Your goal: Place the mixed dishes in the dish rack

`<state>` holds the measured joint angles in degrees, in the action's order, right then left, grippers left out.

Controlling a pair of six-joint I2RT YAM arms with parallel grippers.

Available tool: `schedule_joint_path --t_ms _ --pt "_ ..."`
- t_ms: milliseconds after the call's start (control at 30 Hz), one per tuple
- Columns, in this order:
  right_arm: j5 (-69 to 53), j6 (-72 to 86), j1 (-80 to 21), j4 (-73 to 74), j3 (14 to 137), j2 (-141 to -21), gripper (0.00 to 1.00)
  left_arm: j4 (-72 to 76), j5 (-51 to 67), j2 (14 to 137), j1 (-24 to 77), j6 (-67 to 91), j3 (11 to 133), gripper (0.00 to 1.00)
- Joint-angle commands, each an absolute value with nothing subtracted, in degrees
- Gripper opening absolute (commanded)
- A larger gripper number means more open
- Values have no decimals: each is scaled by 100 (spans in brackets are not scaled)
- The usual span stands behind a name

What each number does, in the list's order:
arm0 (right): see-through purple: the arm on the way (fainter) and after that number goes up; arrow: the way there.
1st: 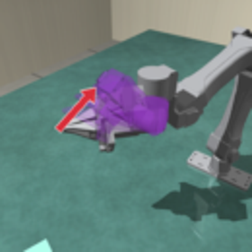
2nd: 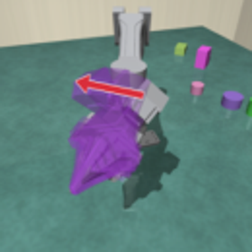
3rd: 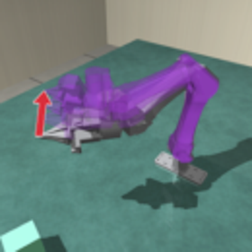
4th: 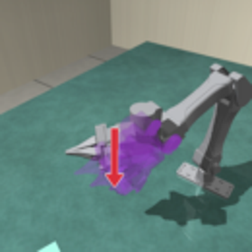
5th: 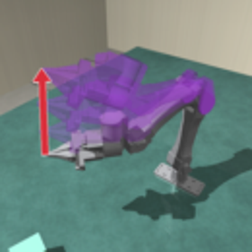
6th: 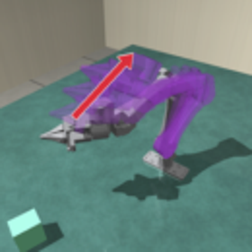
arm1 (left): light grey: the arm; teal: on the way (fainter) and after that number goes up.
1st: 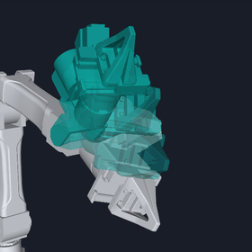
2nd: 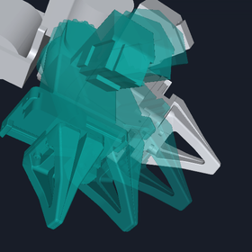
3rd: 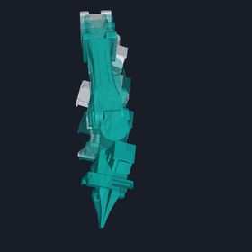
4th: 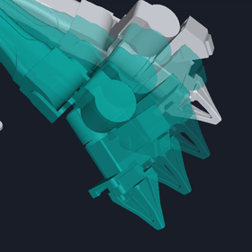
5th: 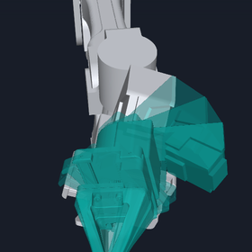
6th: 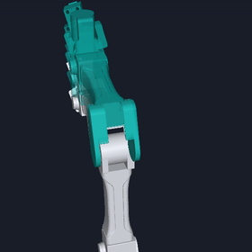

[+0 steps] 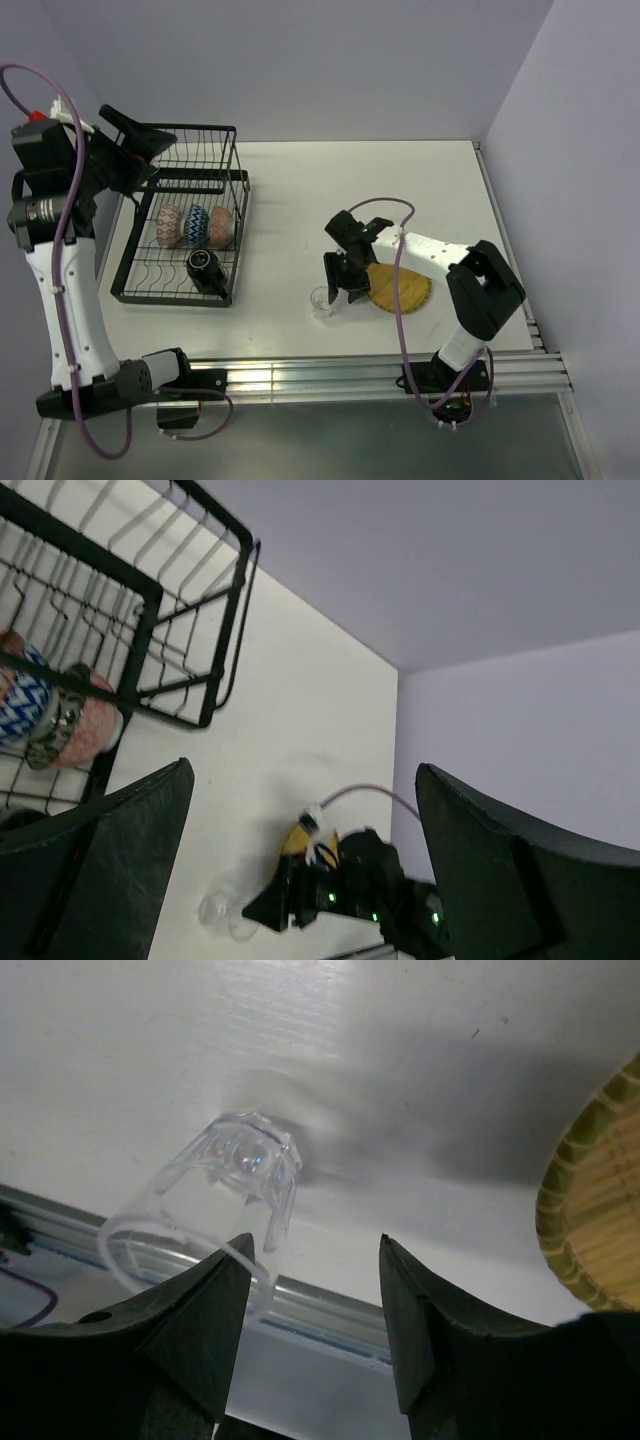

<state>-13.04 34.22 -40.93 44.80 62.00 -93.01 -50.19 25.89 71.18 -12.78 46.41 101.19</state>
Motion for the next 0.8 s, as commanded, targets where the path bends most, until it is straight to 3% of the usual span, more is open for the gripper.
schedule_joint_path --t_ms 0,67,200,367,467,633,767 --pt "-1143 3542 -4332 4096 6179 -9518 57 -4913 3400 6470 -1257 4693 9312 99" --pt "-1055 3568 -4464 4113 6249 -9641 50 -4957 3734 6066 -1248 4623 8958 99" --pt "-827 3568 -4561 4210 6354 -9642 0 -5132 3919 5626 -1239 4421 8272 98" --pt "-536 3454 -4527 4859 7153 -9150 0 -4519 4865 5353 -1073 4718 7674 99" --pt "-1140 3428 -4290 5246 8013 -8834 0 -3300 5490 5169 -695 5394 6990 99" --pt "-4359 3953 -3535 4706 8753 -8570 0 -620 5757 4948 418 6906 6135 99" --pt "-5571 5034 -3454 3448 8816 -8333 0 -588 5362 5141 1185 6785 6161 99"
